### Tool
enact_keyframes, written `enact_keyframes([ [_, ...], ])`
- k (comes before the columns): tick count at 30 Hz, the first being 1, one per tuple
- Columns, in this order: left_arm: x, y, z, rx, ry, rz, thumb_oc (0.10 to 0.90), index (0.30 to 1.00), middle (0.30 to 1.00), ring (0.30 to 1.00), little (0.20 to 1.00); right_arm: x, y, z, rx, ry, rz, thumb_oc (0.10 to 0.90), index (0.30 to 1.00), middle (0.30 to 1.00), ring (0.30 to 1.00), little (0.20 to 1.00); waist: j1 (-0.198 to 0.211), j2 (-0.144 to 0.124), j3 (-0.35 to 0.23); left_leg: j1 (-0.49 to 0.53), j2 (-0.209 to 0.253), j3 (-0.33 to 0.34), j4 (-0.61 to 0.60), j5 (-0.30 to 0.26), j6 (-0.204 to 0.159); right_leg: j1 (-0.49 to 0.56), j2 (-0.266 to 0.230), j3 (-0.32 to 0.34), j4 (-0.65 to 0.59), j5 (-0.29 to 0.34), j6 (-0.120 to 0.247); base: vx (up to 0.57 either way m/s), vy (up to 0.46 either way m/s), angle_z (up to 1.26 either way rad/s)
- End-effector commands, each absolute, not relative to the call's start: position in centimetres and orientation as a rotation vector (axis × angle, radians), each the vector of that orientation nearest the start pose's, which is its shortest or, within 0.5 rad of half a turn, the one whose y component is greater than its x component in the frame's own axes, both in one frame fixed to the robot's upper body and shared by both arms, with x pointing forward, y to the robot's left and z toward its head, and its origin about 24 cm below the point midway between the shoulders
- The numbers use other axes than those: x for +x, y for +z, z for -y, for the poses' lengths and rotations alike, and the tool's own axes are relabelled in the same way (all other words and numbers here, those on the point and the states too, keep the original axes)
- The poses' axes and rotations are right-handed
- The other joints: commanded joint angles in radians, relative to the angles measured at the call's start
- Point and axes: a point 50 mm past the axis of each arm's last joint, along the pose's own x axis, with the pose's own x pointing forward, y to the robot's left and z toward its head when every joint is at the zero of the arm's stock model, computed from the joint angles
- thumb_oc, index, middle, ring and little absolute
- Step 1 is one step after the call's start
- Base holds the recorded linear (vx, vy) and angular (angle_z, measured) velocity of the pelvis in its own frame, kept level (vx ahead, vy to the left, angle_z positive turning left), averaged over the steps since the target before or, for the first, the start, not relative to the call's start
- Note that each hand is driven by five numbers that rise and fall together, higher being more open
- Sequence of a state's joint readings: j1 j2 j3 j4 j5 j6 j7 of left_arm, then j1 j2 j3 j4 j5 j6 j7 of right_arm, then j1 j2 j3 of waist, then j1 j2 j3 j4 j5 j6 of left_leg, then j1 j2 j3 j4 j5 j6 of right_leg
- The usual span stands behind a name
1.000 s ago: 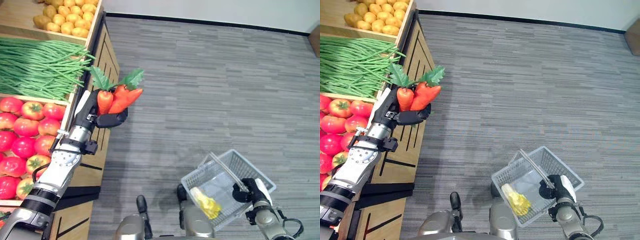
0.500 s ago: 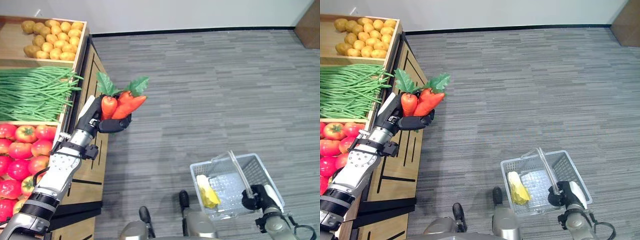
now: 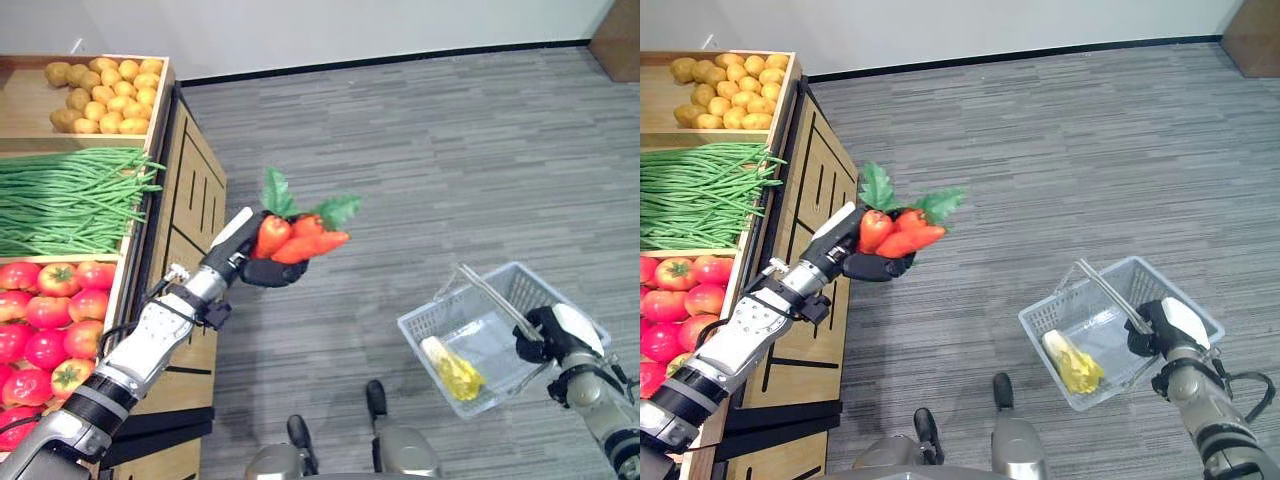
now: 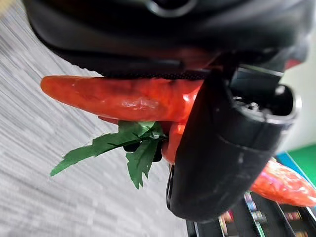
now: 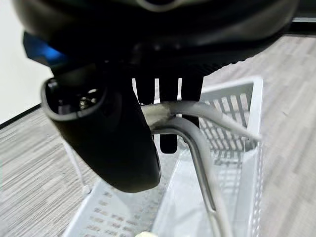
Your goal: Get the vegetables into the basket
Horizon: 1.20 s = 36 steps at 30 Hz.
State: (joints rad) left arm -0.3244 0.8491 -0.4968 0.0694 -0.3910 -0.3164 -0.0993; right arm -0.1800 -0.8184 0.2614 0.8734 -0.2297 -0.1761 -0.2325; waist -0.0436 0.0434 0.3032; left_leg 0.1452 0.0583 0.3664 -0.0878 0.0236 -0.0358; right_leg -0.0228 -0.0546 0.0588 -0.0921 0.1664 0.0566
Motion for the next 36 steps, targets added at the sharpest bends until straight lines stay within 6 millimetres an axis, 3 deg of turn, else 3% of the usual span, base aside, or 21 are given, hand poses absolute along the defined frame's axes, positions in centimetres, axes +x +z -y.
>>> enact_keyframes([
  [1,29.0,17.9,-15.8,0.495,-0.633,0.568,0.400,0.300,0.300,0.300,0.300,27.7,8.7,37.6,-1.270,-0.284,-0.170,0.400,0.300,0.300,0.300,0.300,0.015,-0.017,-0.063,-0.035,0.048,-0.059,0.001,0.035,-0.093,0.060,-0.085,-0.042,0.005,-0.096,0.140,0.00,0.000,0.00],
  [3,28.8,18.5,-14.2,0.514,-0.706,0.604,0.400,0.300,0.300,0.300,0.300,29.3,10.2,36.6,-1.313,-0.261,-0.107,0.400,0.300,0.300,0.300,0.300,0.017,-0.016,-0.062,-0.037,0.047,-0.058,0.001,0.034,-0.093,0.055,-0.087,-0.040,0.005,-0.092,0.142,0.00,0.000,0.00],
  [12,28.5,19.9,-11.9,0.529,-0.816,0.668,0.400,0.300,0.300,0.300,0.300,32.8,13.4,34.3,-1.336,-0.265,0.015,0.400,0.300,0.300,0.300,0.300,0.028,-0.009,-0.059,-0.042,0.042,-0.057,0.001,0.033,-0.090,0.046,-0.094,-0.035,0.005,-0.084,0.144,0.00,0.002,0.00],
  [15,28.2,20.2,-10.8,0.513,-0.857,0.687,0.400,0.300,0.300,0.300,0.300,34.7,15.6,32.1,-1.245,-0.307,0.131,0.400,0.300,0.300,0.300,0.300,0.034,-0.003,-0.058,-0.045,0.036,-0.061,0.001,0.033,-0.088,0.044,-0.099,-0.034,0.005,-0.080,0.144,0.00,0.011,0.00],
  [23,27.8,20.0,-9.1,0.516,-0.929,0.696,0.400,0.300,0.300,0.300,0.300,36.9,19.1,28.0,-1.100,-0.289,0.319,0.400,0.300,0.300,0.300,0.300,0.042,0.003,-0.055,-0.053,0.031,-0.070,0.001,0.034,-0.084,0.039,-0.105,-0.040,0.005,-0.078,0.143,0.00,0.000,0.00],
  [28,27.9,19.3,-9.0,0.530,-0.926,0.676,0.400,0.300,0.300,0.300,0.300,37.0,21.4,25.2,-0.938,-0.253,0.477,0.400,0.300,0.300,0.300,0.300,0.043,0.001,-0.053,-0.056,0.030,-0.074,0.001,0.034,-0.082,0.035,-0.106,-0.046,0.008,-0.079,0.141,0.00,0.000,0.00],
  [36,27.9,18.1,-8.3,0.569,-0.958,0.645,0.400,0.300,0.300,0.300,0.300,37.0,23.2,22.9,-0.876,-0.202,0.577,0.400,0.300,0.300,0.300,0.300,0.042,-0.006,-0.059,-0.051,0.031,-0.075,0.001,0.031,-0.080,0.040,-0.104,-0.047,0.010,-0.084,0.137,0.00,0.000,0.00],
])
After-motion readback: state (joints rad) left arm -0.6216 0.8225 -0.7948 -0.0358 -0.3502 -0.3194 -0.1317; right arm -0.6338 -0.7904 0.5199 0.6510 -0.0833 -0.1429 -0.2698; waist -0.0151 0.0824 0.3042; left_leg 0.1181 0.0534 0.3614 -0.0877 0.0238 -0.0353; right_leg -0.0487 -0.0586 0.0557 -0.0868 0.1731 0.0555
